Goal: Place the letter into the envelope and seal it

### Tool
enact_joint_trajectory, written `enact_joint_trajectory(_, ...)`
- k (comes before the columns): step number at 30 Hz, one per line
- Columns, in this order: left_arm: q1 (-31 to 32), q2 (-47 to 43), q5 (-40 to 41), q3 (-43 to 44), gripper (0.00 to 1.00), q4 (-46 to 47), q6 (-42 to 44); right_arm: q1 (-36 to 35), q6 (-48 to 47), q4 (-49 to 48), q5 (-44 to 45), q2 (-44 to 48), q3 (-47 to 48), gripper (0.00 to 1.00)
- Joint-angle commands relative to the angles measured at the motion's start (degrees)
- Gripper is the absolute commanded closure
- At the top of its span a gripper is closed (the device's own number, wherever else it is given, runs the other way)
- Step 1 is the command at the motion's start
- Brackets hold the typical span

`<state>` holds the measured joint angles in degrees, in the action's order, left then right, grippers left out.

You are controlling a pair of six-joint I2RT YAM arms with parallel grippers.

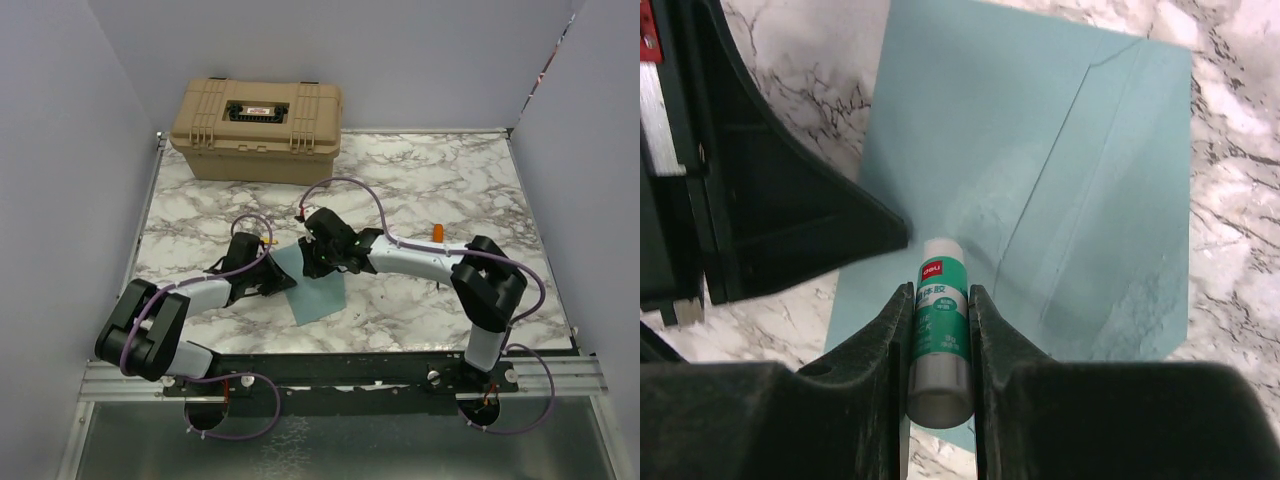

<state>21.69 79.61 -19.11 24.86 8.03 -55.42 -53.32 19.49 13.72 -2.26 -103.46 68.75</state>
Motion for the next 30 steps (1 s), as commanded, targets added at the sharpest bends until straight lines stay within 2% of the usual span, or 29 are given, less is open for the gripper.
enact_joint_trajectory(1, -0.6, 0.1, -2.1, -3.6, 1.0, -0.2, -1.7, -1.9, 1.4, 4.9, 8.7, -3.3, 4.4, 0.99)
enact_joint_trajectory(5, -1.6, 0.7, -1.5, -5.4, 1.0, -2.8, -3.8, -2.4, 1.6, 6.7, 13.4, -5.0, 6.3, 0.99)
enact_joint_trajectory(15, -3.5, 1.3, -2.6, -6.9, 1.0, -3.5, -8.2, -6.0, 1.5, 7.2, 14.3, -8.2, 5.6, 1.0)
enact_joint_trajectory(21, -3.8, 0.5, -3.0, -8.7, 1.0, -2.8, -14.2, -8.1, 2.0, 12.0, 17.9, -9.1, 6.7, 1.0)
enact_joint_trajectory(30, -4.0, -1.8, -1.3, -11.3, 1.0, -1.7, -21.1, -8.4, 2.2, 21.1, 13.6, -8.6, 9.0, 1.0)
